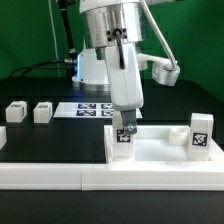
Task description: Assemble square table
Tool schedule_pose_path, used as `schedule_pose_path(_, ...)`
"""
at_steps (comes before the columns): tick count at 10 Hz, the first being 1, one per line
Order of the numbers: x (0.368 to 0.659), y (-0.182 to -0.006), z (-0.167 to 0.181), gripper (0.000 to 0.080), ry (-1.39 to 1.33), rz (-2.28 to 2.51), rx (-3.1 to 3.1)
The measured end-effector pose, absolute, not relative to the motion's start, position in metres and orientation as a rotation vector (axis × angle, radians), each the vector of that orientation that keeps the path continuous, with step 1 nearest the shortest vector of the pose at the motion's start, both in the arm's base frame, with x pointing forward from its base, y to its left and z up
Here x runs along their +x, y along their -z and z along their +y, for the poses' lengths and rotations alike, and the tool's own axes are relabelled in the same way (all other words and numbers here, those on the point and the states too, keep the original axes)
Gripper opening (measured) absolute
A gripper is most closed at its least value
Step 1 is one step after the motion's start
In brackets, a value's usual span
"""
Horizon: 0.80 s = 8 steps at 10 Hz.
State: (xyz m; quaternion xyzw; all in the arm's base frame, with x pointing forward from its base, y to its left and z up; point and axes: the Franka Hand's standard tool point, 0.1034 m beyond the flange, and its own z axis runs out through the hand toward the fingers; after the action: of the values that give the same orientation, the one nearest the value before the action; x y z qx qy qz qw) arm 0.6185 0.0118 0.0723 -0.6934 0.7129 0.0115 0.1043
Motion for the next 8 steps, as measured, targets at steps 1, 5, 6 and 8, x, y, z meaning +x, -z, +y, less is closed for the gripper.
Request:
schedule_pose_path(1,0.6157,-0.0739,0.0225,0.0635,0.028,1.794,-2.366)
schedule_pose_path(5,0.6161,-0.0731,0.0160,0.0649,0.122,1.216,-2.730)
schedule_pose_path(6,0.6160,-0.0728,0.0155,0.0649,0.129,1.123,-2.778)
schedule_pose_path(8,0.6153,-0.0679,0.0141,0.0649,0.117,0.458,-3.038)
